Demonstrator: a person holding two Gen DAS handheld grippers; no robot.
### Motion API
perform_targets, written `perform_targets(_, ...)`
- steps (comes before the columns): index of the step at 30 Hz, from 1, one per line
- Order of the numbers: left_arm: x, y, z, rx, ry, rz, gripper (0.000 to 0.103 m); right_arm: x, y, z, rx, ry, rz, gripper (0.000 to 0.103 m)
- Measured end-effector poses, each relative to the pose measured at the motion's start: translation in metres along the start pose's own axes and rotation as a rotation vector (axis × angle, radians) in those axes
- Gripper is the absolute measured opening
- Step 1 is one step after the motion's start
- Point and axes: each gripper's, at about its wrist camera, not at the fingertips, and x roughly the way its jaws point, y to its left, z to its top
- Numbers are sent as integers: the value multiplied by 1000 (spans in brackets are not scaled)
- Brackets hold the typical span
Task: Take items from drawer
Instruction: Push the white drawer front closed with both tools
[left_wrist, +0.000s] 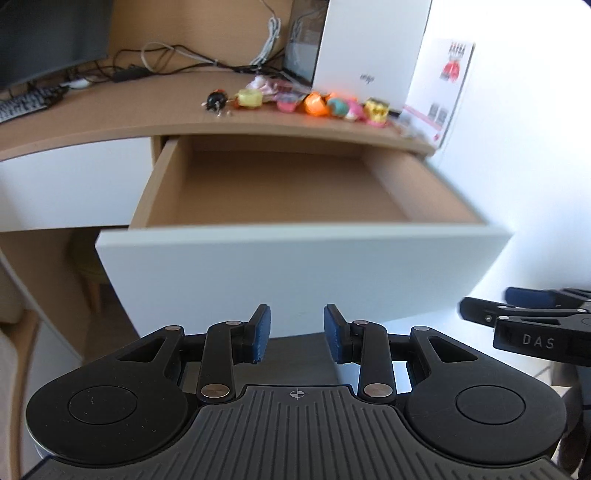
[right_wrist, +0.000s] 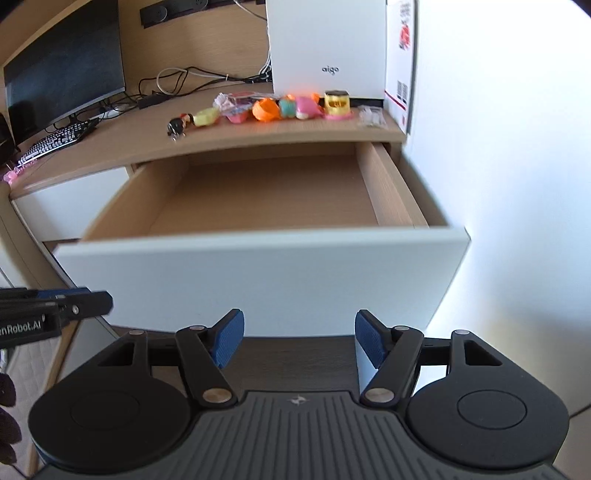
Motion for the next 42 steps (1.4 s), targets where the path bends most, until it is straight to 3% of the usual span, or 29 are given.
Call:
perform_targets(3,19,-4,-11,0,-21,55,35,26,-4,-22,8,-17,-90,68)
perform_targets(8,40,-1,-19,-5,-78,142,35,62,-1,-38,40,-63,-126,68)
perform_targets(16,55,10,-9,-37,-143,156,35,74,1,-33,39,-230,-145,68)
perform_targets(22,71,15,2,-30,-163,146,36,88,2,-28,50,-244,-138,68)
perform_targets(25,84,23,18,-52,-156,123,36,101,3,-17,61,-239,-134,68)
perform_targets(30,120,35,47,9,-198,100,36,136,5,17,84,-230,-136,68)
perform_targets(42,202,52,114,55,-254,88,36,221,26,94,57,-307,-211,68)
